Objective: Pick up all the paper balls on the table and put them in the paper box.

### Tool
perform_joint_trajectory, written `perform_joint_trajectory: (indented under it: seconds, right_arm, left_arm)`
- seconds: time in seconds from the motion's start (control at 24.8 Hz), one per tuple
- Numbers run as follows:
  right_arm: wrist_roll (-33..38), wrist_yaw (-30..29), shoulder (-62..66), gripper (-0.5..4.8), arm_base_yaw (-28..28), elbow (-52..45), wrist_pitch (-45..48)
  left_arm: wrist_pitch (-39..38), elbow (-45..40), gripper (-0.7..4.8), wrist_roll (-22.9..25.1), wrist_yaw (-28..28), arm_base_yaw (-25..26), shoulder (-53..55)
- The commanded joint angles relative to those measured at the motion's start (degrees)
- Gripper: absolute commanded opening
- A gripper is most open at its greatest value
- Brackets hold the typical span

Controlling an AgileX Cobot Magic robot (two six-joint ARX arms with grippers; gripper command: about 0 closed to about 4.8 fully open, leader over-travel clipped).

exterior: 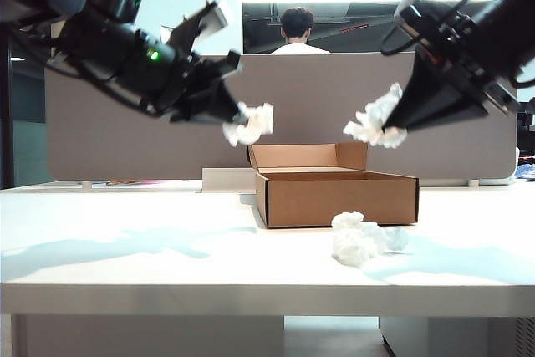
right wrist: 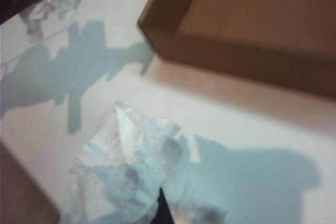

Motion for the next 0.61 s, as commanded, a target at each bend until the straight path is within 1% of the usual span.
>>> perform_joint_trajectory:
  seconds: [0.04, 0.2, 0.28, 0.4, 0.57, 0.61]
  right_arm:
    - [0.0, 5.2, 1.0, -0.06, 0.1, 1.6, 10.1]
    - [0.0, 8.0, 4.0, -0.05, 0.1, 2.1, 19.3]
    - [0.0, 8.1, 6.0, -0.05, 0.1, 2.5, 21.9]
    - [0.0, 8.1, 10.0, -0.06, 0.1, 4.2, 23.6]
    - [0.0, 9.7, 15.7, -0.06, 0.1, 7.7, 23.6]
    - [0.0, 10.3, 18.8, -0.06, 0.0, 9.8, 23.7]
  left_arm:
    - [1.2, 4.7, -0.06, 0.9, -1.1, -0.1, 2.2]
    - [1.1, 10.4, -0.06, 0.9, -1.2, -0.1, 6.6]
    - [1.1, 12.6, -0.06, 0.9, -1.2, -0.1, 8.7]
    - [1.2, 15.5, -0.06, 0.9, -1.2, -0.1, 11.8]
    - [1.2, 19.1, -0.06, 0.9, -1.2, -0.1, 15.7]
    - [1.2, 21.3, -0.06, 0.9, -1.2, -0.1, 18.0]
